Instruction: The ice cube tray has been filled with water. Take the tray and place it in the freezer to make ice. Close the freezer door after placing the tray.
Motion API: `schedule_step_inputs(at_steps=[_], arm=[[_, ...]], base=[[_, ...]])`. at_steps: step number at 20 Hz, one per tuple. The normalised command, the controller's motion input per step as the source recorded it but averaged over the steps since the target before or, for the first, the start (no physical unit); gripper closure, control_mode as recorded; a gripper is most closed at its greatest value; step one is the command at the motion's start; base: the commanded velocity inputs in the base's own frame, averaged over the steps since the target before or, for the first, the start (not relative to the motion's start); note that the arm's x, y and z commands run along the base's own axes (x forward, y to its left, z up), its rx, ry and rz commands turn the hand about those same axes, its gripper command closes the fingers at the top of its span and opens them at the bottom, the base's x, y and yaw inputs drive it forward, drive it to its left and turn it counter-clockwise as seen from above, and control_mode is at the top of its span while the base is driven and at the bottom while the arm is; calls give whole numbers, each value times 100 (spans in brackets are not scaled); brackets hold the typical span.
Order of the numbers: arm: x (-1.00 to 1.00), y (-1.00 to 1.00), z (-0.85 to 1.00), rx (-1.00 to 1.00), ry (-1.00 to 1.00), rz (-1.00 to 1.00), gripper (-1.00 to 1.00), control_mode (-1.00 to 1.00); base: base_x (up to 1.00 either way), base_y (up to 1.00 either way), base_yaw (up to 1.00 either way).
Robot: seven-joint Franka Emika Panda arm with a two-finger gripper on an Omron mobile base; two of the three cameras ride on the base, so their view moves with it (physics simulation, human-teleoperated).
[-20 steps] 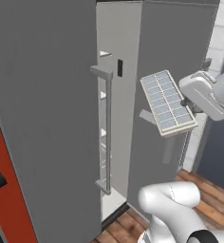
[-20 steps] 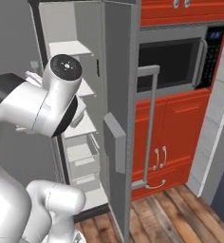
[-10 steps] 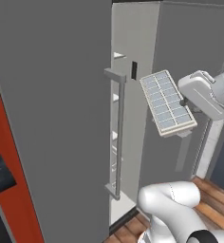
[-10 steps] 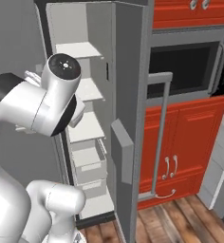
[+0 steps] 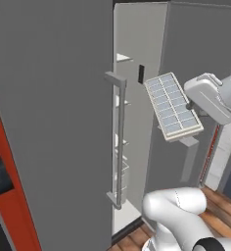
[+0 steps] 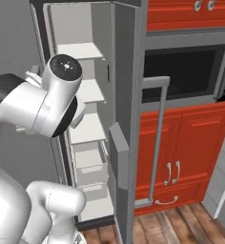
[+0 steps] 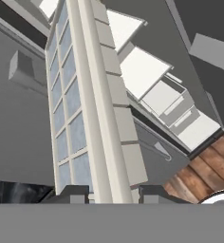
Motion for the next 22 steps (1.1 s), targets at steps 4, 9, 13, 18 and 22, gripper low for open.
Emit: schedule_step_inputs(at_steps=[4, 9, 13, 18, 22], arm=[[0, 0, 0, 0, 0, 0, 100, 100], [0, 0, 0, 0, 0, 0, 100, 100], [0, 0, 0, 0, 0, 0, 100, 100], [0, 0, 0, 0, 0, 0, 100, 100], [0, 0, 0, 0, 0, 0, 100, 100]], base=[[28, -19, 18], [16, -35, 17], [0, -51, 12], [19, -25, 10], [46, 0, 9]])
